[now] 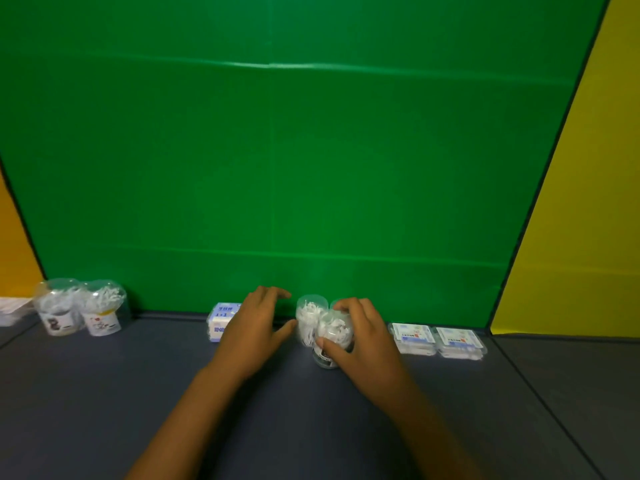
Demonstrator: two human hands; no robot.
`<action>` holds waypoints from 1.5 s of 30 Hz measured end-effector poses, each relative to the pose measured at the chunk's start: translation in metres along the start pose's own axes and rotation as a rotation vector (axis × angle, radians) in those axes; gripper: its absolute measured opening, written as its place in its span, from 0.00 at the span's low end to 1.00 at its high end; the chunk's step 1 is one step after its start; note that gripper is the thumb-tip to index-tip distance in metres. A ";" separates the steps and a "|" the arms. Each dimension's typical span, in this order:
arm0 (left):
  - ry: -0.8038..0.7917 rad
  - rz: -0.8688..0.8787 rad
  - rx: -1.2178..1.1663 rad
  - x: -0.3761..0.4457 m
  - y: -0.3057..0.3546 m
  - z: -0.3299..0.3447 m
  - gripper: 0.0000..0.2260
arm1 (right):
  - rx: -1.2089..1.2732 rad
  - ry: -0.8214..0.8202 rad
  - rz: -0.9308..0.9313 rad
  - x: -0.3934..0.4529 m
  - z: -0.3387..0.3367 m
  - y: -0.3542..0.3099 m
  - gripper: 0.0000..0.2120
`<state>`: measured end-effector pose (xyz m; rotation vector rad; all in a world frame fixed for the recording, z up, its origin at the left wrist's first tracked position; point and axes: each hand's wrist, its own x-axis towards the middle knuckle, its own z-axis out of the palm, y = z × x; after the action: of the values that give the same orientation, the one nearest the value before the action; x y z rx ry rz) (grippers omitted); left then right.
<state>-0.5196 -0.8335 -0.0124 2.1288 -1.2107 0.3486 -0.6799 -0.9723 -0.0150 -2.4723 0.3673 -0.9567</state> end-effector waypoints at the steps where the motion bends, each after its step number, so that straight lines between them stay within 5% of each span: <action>1: 0.010 0.022 0.105 -0.004 0.000 -0.007 0.20 | 0.000 -0.006 -0.017 0.001 0.003 -0.001 0.21; 4: 0.027 0.018 0.258 -0.013 -0.002 -0.023 0.20 | -0.040 -0.032 -0.046 0.002 0.010 -0.004 0.17; 23: 0.018 -0.052 0.249 -0.065 -0.032 -0.080 0.14 | -0.297 -0.070 -0.011 -0.001 0.010 -0.043 0.17; 27: 0.001 -0.070 0.307 -0.089 -0.050 -0.115 0.16 | -0.386 -0.065 -0.086 0.002 0.015 -0.086 0.18; 32: -0.017 -0.145 0.344 -0.136 -0.073 -0.167 0.21 | -0.476 -0.274 -0.109 -0.009 0.042 -0.154 0.25; 45: 0.030 -0.381 0.435 -0.273 -0.153 -0.316 0.26 | -0.315 -0.410 -0.277 -0.035 0.157 -0.323 0.33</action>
<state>-0.5104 -0.3902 0.0205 2.6525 -0.7296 0.5022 -0.5716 -0.6308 0.0268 -2.9797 0.0372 -0.4901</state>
